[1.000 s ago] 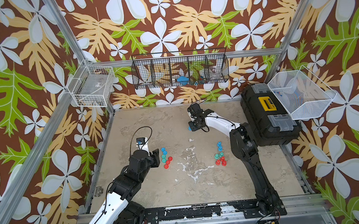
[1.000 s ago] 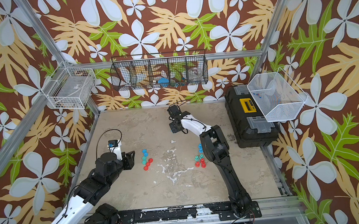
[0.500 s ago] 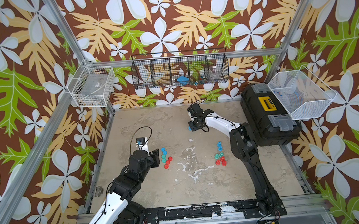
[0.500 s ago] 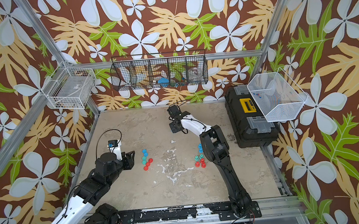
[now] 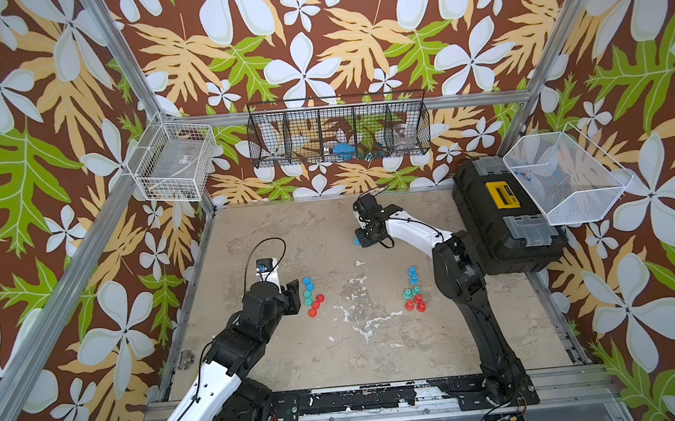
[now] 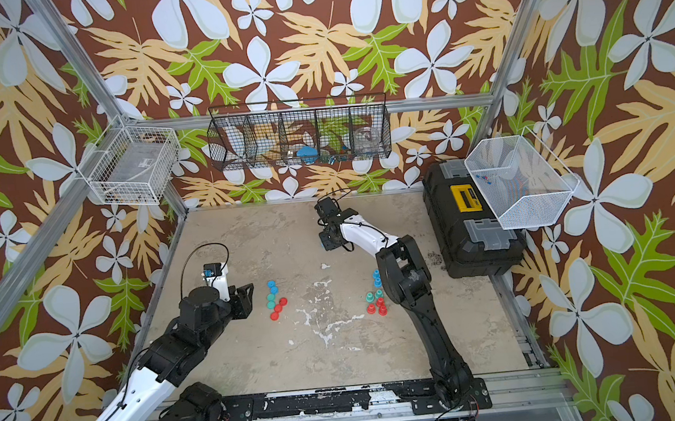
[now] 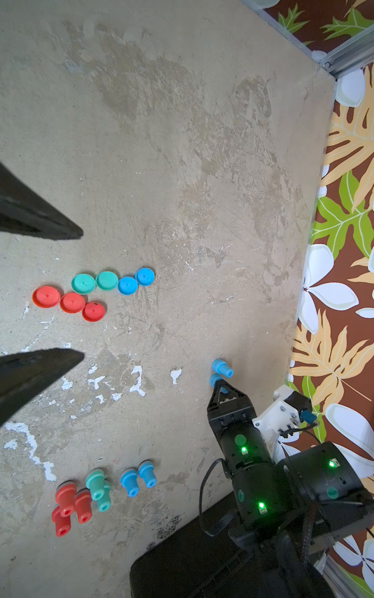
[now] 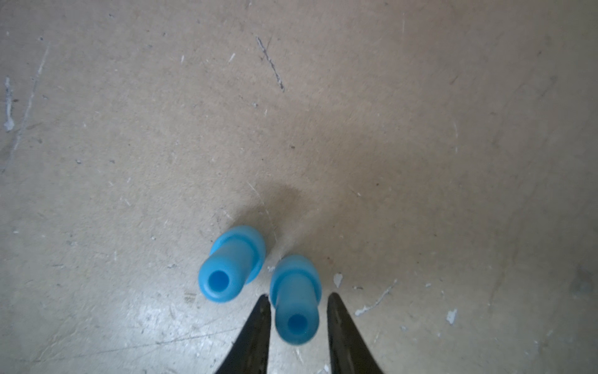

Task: Close the stamp cap
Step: Place the stamp at the center of the board, then move the cover to the center of the board.

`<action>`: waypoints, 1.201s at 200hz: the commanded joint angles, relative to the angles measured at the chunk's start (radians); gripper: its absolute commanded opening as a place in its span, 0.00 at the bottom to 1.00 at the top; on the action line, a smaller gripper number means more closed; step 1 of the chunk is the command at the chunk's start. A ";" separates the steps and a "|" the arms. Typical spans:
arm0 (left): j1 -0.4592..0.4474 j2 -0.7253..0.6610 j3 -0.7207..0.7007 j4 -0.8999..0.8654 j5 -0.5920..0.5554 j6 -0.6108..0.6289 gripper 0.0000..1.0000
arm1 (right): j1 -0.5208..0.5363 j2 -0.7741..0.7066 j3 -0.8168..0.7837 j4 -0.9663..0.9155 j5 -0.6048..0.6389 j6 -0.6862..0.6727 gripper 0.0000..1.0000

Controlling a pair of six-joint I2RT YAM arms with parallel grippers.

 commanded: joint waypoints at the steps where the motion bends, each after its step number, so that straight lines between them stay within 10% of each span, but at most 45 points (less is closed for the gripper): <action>1: 0.001 0.001 0.002 -0.006 -0.003 0.005 0.56 | 0.001 -0.020 0.005 -0.012 0.008 0.001 0.33; 60: 0.001 0.003 0.002 -0.009 -0.006 0.004 0.56 | 0.022 -0.143 -0.051 -0.043 0.014 -0.002 0.35; 179: 0.001 0.083 0.029 -0.017 0.029 -0.033 0.56 | 0.053 -1.013 -0.944 0.195 -0.040 0.068 0.36; 240: 0.001 0.287 0.071 0.112 0.108 -0.153 0.57 | 0.052 -1.272 -1.135 0.160 0.028 0.092 0.37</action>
